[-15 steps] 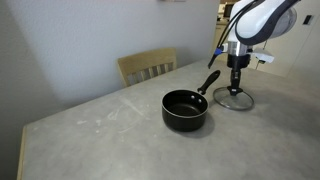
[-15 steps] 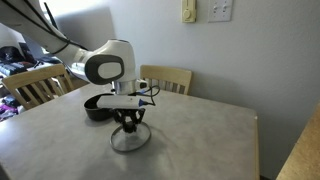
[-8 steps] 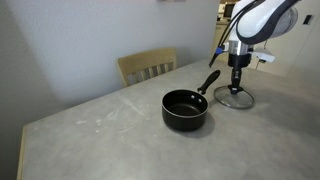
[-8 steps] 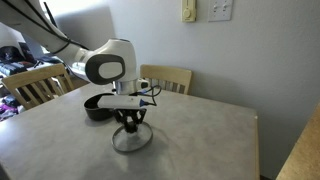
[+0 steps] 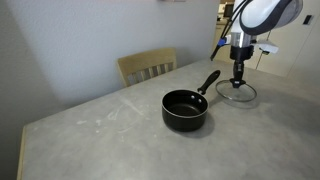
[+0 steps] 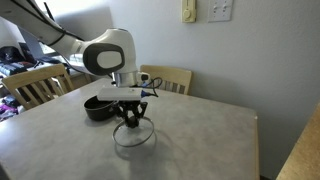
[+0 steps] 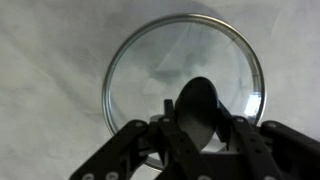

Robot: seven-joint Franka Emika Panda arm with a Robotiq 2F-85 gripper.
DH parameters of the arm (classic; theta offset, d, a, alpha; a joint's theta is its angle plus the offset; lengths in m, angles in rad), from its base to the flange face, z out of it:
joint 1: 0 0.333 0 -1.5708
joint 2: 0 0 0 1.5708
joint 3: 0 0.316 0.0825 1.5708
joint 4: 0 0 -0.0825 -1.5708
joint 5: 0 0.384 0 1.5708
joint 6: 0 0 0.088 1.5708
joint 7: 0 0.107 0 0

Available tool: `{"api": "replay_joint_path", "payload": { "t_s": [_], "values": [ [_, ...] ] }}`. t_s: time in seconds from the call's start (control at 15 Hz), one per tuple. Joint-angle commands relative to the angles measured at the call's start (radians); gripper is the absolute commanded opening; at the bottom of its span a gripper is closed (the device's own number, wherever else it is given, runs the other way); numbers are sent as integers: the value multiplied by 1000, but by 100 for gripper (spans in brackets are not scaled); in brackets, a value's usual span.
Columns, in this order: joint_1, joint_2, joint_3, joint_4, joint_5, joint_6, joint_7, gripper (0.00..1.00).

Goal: Put the lid on the pot

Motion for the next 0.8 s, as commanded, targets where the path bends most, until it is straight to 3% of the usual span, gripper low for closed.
{"api": "replay_joint_path", "payload": {
  "t_s": [0.0,0.33,0.73],
  "values": [
    [-16,-73,10,-2,-24,-81,-35,15],
    [-5,-128,9,26,-25,-185,-83,15],
    [41,-142,38,98,7,-280,-51,15]
  ]
}}
